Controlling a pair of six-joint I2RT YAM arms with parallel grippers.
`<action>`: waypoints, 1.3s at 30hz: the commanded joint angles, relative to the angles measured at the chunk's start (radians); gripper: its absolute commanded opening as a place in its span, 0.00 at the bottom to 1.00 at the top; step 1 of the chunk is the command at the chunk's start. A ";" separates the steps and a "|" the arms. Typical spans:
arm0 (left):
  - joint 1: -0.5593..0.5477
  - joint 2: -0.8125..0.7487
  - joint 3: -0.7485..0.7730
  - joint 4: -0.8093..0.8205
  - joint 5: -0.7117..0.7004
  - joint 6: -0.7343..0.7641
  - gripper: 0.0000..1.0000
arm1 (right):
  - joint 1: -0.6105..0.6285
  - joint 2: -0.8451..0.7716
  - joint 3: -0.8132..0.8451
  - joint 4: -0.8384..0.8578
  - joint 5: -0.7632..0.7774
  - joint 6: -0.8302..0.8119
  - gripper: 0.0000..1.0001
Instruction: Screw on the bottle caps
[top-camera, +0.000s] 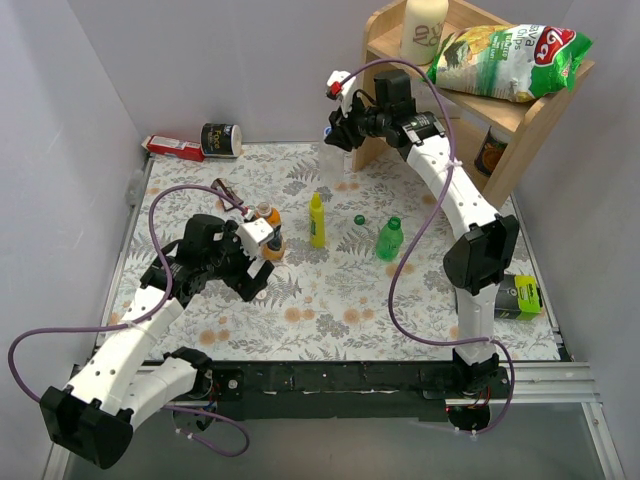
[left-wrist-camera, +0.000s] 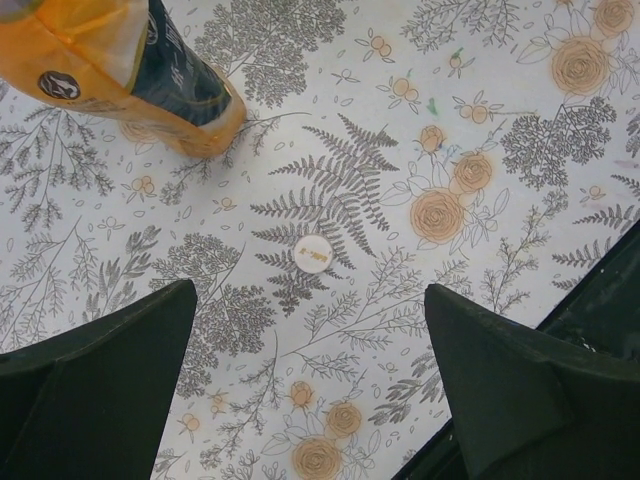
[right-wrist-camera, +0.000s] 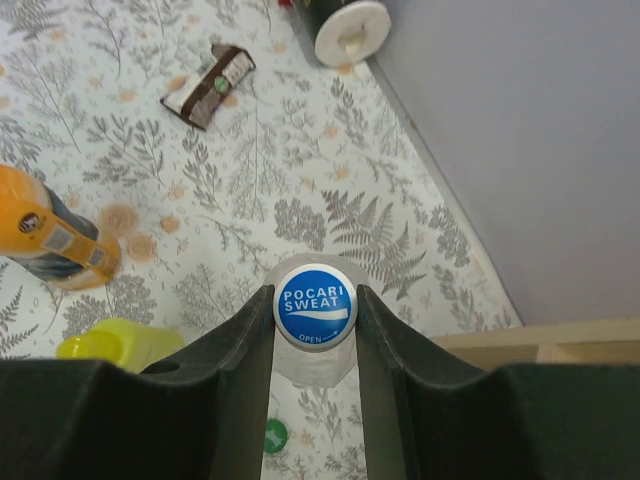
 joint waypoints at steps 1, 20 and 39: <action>0.018 -0.003 0.032 -0.053 0.060 0.032 0.98 | -0.008 0.010 -0.030 -0.010 0.038 -0.012 0.01; 0.078 -0.009 0.023 -0.081 0.116 0.038 0.98 | -0.013 -0.008 -0.251 0.112 -0.065 -0.006 0.05; 0.094 0.010 0.016 -0.073 0.145 0.049 0.98 | -0.012 -0.014 -0.283 0.123 -0.053 0.026 0.70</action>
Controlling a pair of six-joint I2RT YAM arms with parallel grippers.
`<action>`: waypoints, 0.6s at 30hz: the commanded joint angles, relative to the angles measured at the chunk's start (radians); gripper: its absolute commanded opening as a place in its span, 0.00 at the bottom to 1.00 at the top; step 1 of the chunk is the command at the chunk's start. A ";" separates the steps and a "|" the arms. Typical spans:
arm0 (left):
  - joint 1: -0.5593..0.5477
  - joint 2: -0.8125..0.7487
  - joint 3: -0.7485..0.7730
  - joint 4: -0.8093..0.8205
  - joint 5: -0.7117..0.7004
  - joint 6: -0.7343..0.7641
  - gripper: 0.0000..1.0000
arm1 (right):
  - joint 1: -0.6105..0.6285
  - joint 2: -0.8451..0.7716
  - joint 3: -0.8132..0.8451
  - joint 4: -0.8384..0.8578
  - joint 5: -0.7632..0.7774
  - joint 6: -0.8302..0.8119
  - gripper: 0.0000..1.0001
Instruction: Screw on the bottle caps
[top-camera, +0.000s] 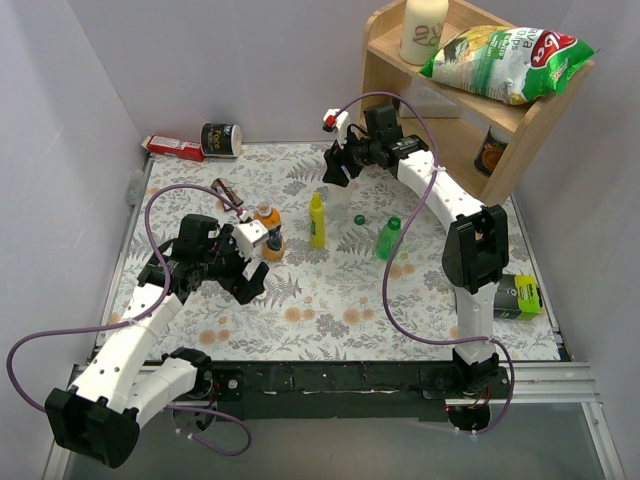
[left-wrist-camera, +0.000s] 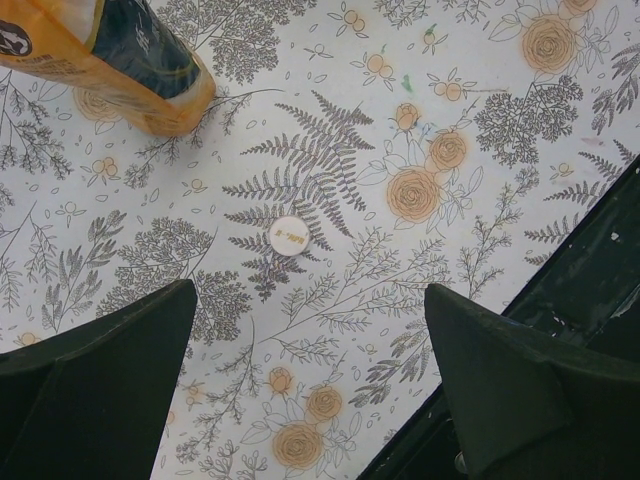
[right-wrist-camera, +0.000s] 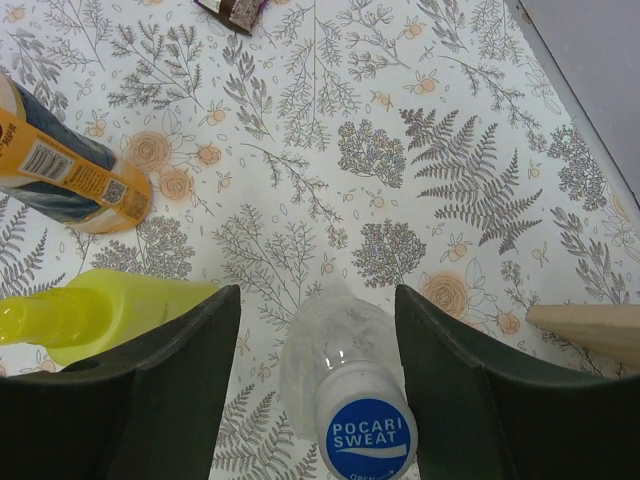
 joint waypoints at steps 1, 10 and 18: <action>0.008 -0.003 0.014 -0.001 0.028 0.016 0.98 | -0.005 -0.043 0.006 0.031 -0.014 0.013 0.71; 0.011 -0.017 0.000 0.000 0.036 0.021 0.98 | -0.005 -0.048 0.009 0.034 -0.008 0.008 0.72; 0.067 -0.060 0.049 0.048 -0.025 -0.093 0.98 | -0.007 -0.109 0.077 0.106 -0.074 0.051 0.92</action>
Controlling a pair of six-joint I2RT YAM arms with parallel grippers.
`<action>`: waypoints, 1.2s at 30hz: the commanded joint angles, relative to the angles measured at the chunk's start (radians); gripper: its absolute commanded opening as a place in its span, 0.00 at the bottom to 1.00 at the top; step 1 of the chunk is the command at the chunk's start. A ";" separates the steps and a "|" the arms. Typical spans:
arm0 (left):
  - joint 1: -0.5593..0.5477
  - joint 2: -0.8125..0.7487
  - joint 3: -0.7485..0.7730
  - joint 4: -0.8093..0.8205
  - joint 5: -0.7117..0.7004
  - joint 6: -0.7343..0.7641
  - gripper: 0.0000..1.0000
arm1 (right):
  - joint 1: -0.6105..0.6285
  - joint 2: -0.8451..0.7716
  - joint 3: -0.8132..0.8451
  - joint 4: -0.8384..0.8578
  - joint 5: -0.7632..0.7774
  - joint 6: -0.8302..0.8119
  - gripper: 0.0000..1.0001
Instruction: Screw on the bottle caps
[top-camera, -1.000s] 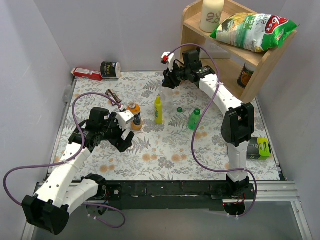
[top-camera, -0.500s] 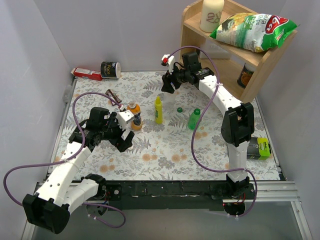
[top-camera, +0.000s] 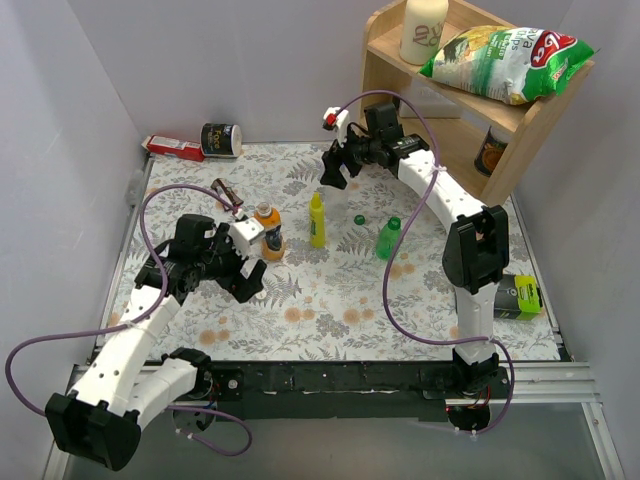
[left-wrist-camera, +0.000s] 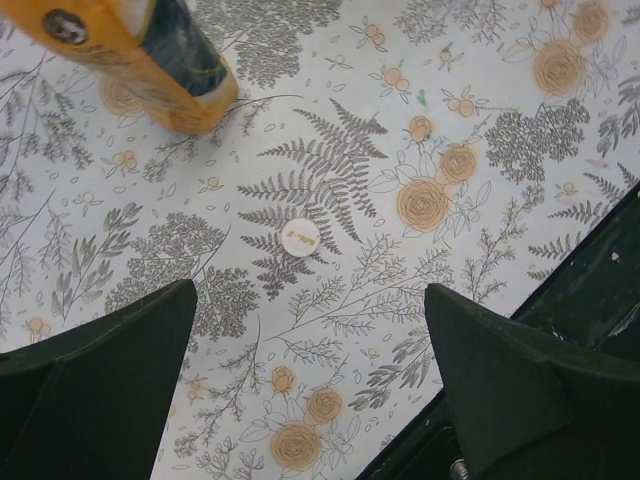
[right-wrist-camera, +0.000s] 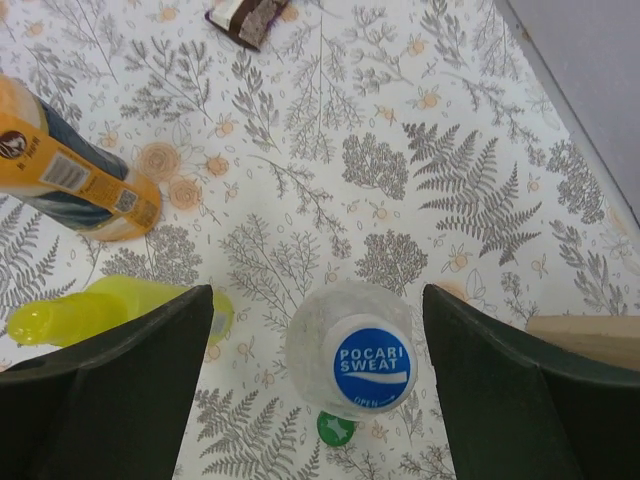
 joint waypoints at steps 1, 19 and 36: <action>0.069 -0.063 0.063 0.050 -0.027 -0.106 0.98 | -0.004 -0.120 0.065 0.132 -0.080 0.065 0.92; 0.353 -0.129 0.197 -0.005 0.063 -0.266 0.98 | 0.251 -0.081 -0.087 0.494 -0.266 0.201 0.92; 0.435 -0.100 0.077 0.133 0.204 -0.268 0.98 | 0.311 0.044 -0.097 0.454 -0.208 0.154 0.72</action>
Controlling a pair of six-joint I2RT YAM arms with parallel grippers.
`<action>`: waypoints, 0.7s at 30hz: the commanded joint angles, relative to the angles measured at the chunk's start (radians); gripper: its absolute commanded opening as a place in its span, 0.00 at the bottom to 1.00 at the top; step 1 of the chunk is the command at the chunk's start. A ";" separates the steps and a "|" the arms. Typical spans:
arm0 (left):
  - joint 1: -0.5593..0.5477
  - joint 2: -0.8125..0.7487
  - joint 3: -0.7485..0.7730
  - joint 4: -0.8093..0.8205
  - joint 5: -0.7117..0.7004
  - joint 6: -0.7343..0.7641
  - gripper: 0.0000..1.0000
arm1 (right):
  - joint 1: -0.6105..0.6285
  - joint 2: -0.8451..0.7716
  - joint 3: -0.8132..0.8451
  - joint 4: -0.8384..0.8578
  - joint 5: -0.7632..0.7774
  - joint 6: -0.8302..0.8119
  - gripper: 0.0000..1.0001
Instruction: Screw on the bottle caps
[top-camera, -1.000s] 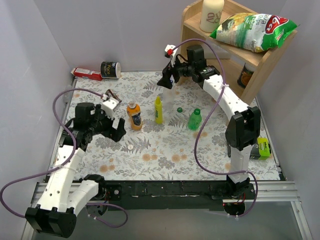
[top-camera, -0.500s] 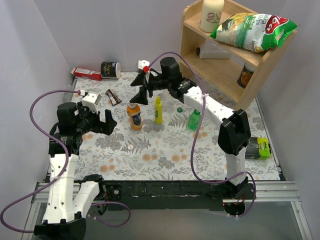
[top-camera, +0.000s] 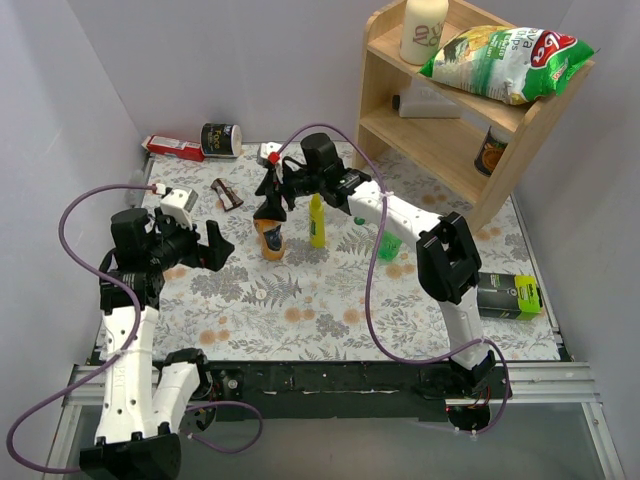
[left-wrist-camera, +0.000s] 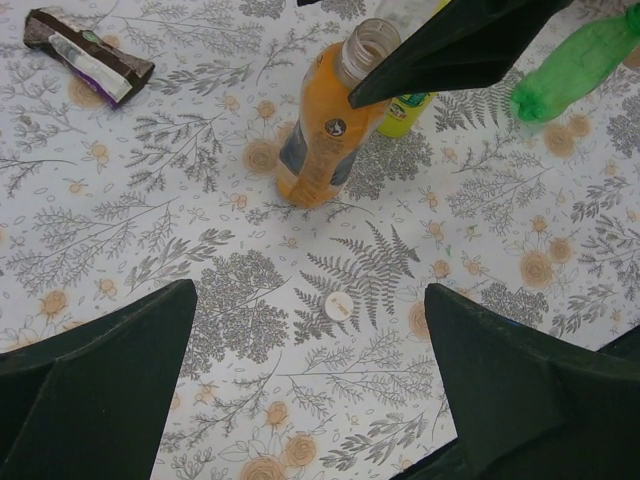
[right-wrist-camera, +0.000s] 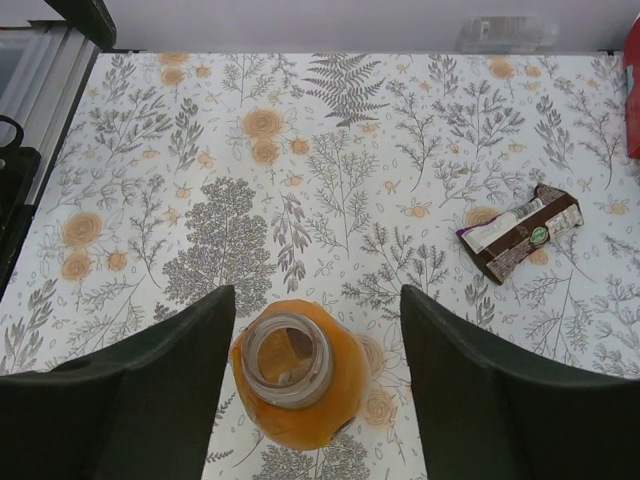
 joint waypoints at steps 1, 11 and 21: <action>0.004 0.037 -0.049 0.081 0.057 0.016 0.98 | 0.011 0.008 -0.001 0.026 0.012 -0.013 0.67; -0.025 0.102 -0.141 0.210 0.213 0.148 0.98 | -0.016 -0.029 0.082 0.052 -0.233 0.096 0.27; -0.073 0.192 -0.151 0.308 0.353 0.152 0.98 | -0.054 -0.064 -0.023 0.713 -0.459 0.769 0.21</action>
